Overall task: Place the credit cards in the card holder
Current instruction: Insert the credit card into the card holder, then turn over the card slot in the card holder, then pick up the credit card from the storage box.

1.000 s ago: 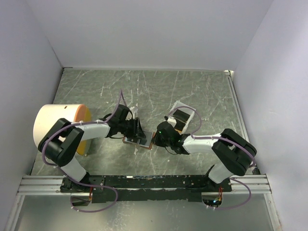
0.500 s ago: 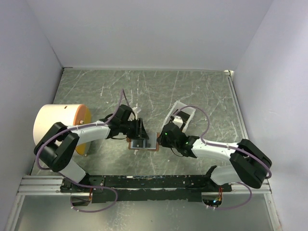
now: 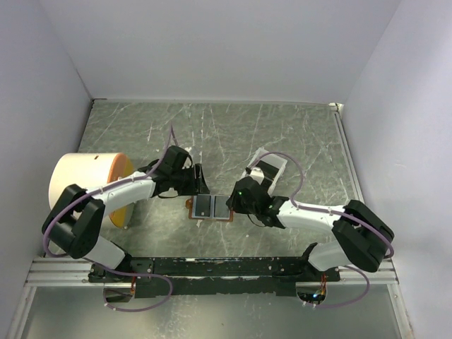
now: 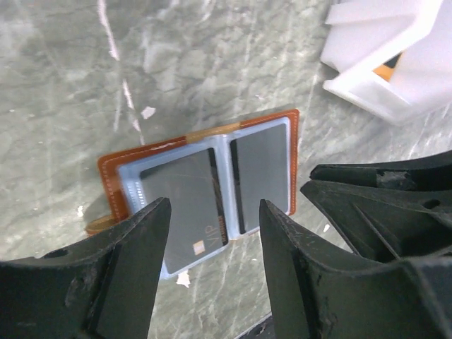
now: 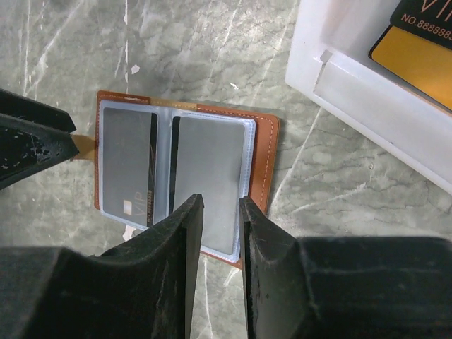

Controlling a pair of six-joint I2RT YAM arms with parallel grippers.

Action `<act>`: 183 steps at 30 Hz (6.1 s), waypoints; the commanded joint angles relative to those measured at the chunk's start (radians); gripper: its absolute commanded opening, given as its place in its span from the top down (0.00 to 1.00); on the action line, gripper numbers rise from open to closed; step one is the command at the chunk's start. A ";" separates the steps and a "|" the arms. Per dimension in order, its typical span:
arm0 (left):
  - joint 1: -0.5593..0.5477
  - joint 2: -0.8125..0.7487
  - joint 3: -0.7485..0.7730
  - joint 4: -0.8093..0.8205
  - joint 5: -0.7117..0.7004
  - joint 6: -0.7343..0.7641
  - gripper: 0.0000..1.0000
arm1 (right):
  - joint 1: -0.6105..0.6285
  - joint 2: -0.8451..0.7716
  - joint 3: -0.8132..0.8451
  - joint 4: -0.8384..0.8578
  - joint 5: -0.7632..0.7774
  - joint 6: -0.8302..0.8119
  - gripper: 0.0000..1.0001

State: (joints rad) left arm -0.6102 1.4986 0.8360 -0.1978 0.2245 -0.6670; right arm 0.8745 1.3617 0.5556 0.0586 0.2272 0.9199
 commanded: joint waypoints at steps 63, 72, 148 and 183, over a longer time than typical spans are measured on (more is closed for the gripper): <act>-0.046 0.180 -0.059 0.411 0.369 -0.088 0.64 | -0.088 -0.187 0.233 -0.303 0.385 -0.629 0.60; -0.068 0.084 -0.106 0.384 0.272 -0.089 0.55 | -0.275 0.101 0.329 -0.240 0.233 -0.925 0.58; -0.068 -0.268 -0.175 0.178 -0.034 -0.076 0.54 | -0.361 0.172 0.315 -0.189 0.225 -1.009 1.00; -0.068 -0.266 -0.178 0.194 -0.031 -0.086 0.54 | -0.365 0.318 0.323 -0.070 0.483 -1.040 0.96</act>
State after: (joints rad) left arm -0.6762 1.2423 0.6582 -0.0368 0.1902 -0.7460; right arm 0.5171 1.6577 0.8787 -0.0479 0.6819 -0.1219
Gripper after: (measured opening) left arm 0.460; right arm 0.035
